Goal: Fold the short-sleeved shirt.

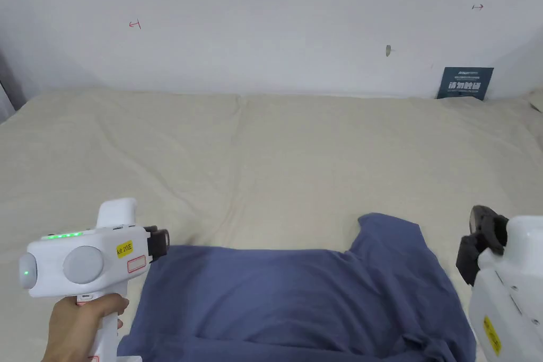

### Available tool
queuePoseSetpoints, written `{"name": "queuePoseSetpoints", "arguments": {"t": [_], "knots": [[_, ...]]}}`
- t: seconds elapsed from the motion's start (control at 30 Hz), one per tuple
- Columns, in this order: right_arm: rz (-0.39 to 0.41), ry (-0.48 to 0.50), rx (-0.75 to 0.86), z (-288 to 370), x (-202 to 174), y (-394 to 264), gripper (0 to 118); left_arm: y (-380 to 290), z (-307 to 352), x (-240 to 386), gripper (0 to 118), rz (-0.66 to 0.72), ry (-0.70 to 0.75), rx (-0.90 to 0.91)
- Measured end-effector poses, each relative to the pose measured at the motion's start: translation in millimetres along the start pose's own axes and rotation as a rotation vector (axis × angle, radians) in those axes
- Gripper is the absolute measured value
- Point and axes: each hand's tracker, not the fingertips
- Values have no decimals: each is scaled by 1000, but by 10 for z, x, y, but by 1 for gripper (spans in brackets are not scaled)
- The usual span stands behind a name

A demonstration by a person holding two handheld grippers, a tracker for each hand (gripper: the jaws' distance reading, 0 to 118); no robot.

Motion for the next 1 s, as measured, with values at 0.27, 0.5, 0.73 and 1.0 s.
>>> {"name": "queuePoseSetpoints", "arguments": {"t": [0.27, 0.5, 0.73, 1.0], "knots": [[19, -21, -110, -561, -4, -239, 0, 267, -1205, -586, 85, 51, 118, -227], [18, -40, -195, -911, -4, -449, 0, 276, -1827, -694, 95, 17, 244, -284], [-12, -27, -273, -1115, 68, -575, 0, 101, -1887, -456, 54, -77, 229, -277], [-128, 19, -489, -2035, 400, -683, 98, 208, -1424, -248, 3, -46, 56, -141]]}}
